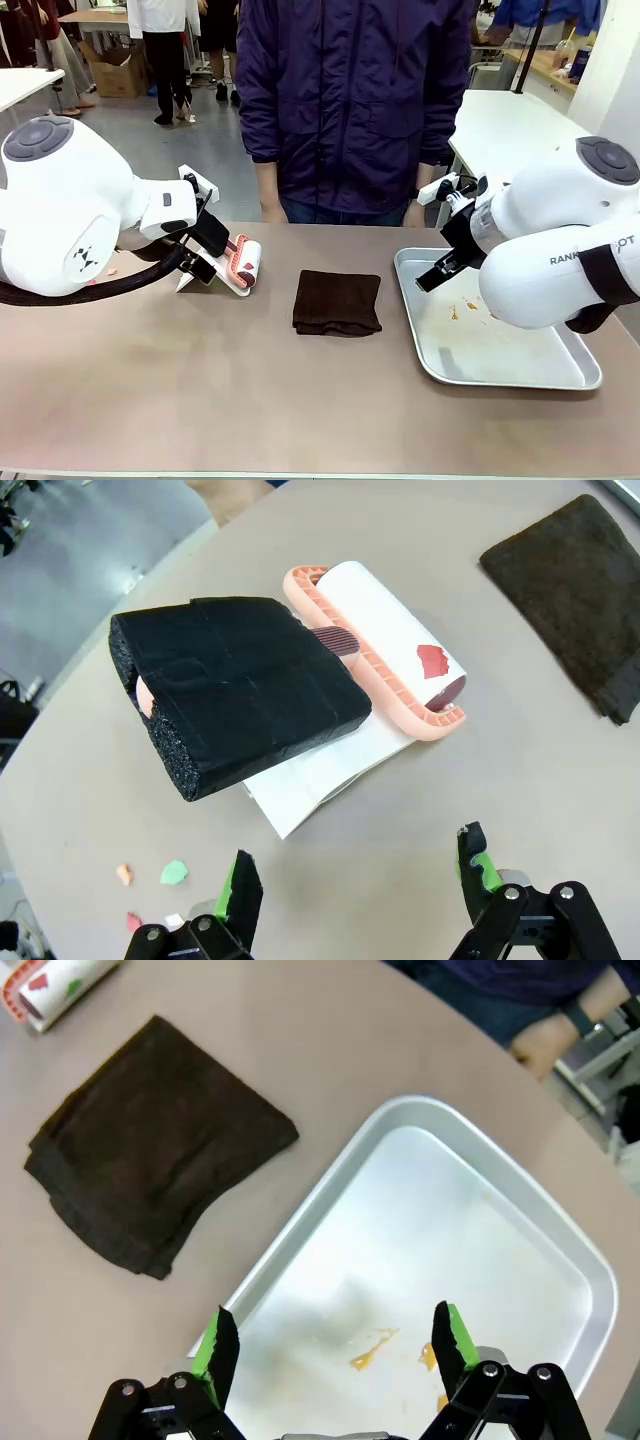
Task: Clean the surface of the table.
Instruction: Hold the Lint Roller with your left hand and the towel with your right hand.
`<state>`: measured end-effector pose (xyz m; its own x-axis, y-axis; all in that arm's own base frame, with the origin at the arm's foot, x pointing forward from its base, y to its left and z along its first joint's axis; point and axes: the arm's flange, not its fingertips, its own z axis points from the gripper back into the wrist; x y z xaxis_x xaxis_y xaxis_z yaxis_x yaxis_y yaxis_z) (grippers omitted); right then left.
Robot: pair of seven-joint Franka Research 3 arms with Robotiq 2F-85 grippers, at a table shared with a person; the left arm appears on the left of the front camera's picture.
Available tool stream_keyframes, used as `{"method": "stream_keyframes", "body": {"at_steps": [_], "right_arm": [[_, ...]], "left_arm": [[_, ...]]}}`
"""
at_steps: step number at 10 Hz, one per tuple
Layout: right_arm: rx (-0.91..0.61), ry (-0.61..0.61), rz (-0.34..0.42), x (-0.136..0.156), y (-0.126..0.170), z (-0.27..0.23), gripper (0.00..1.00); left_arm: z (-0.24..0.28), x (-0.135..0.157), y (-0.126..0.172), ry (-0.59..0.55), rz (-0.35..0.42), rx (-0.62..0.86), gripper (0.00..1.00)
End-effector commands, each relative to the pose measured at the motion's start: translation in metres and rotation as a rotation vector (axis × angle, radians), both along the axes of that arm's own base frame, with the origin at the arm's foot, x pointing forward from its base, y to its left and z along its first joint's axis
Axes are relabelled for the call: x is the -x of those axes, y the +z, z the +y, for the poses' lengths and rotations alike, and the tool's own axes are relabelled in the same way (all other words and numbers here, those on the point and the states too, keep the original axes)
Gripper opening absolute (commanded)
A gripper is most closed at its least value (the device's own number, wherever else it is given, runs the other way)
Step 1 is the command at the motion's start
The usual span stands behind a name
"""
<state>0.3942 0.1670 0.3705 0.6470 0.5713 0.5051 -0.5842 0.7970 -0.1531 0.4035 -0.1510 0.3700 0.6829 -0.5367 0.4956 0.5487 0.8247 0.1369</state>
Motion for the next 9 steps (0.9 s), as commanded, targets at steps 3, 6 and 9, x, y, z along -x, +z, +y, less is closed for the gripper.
{"method": "stream_keyframes", "body": {"at_steps": [3,6,9], "right_arm": [[-0.001,0.000,0.000,-0.0001,0.0001,0.0000,1.00],[-0.001,0.000,0.000,-0.0001,0.0001,0.0000,1.00],[-0.001,0.000,0.000,-0.0001,0.0001,0.0000,1.00]], "left_arm": [[-0.0001,0.0000,0.0001,-0.001,0.000,0.000,1.00],[-0.0001,0.0000,0.0001,-0.001,0.000,0.000,1.00],[-0.0001,0.0000,0.0001,-0.001,0.000,0.000,1.00]]}}
